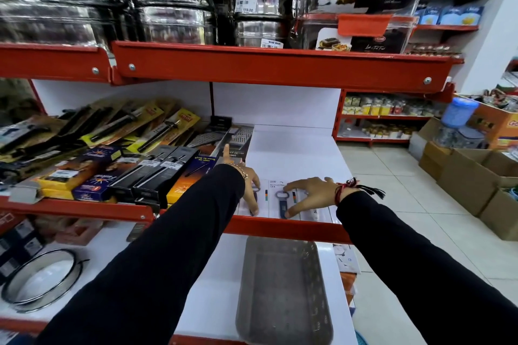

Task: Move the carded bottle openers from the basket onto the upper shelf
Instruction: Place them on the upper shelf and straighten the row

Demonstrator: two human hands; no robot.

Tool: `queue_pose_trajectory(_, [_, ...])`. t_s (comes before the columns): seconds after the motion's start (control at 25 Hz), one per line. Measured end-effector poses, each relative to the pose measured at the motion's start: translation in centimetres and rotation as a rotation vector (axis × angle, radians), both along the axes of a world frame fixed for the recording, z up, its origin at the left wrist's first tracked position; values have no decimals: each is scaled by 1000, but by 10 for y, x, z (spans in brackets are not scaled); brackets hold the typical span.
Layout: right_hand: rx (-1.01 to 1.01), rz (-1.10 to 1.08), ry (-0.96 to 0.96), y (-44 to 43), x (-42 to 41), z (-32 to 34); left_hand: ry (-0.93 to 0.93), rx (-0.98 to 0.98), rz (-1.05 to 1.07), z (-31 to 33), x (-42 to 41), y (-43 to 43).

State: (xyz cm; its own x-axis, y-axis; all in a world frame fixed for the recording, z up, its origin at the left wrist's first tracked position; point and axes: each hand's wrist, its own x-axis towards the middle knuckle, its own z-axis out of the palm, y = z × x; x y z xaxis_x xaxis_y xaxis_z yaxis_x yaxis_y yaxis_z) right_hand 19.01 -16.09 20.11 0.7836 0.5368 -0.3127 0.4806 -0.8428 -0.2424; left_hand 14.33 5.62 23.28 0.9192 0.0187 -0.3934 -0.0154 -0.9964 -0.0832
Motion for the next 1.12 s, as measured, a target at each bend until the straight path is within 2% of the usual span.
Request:
queue_pose_trajectory(0.44, [-30, 5, -58, 2, -1, -4, 25, -50, -6, -1, -2, 0])
queue_pose_trajectory(0.68, [-36, 25, -77, 1, -3, -6, 40, 77, -33, 1, -3, -5])
queue_pose_trajectory(0.84, [127, -62, -85, -18, -2, 3, -62, 106, -41, 8, 1, -15])
queue_pose_trajectory(0.96, [104, -130, -102, -53, 6, 11, -140, -13, -122, 12, 8, -37])
queue_pose_trajectory(1.12, [0, -233, -87, -98, 11, 8, -127, -83, -246, 3, 16, -77])
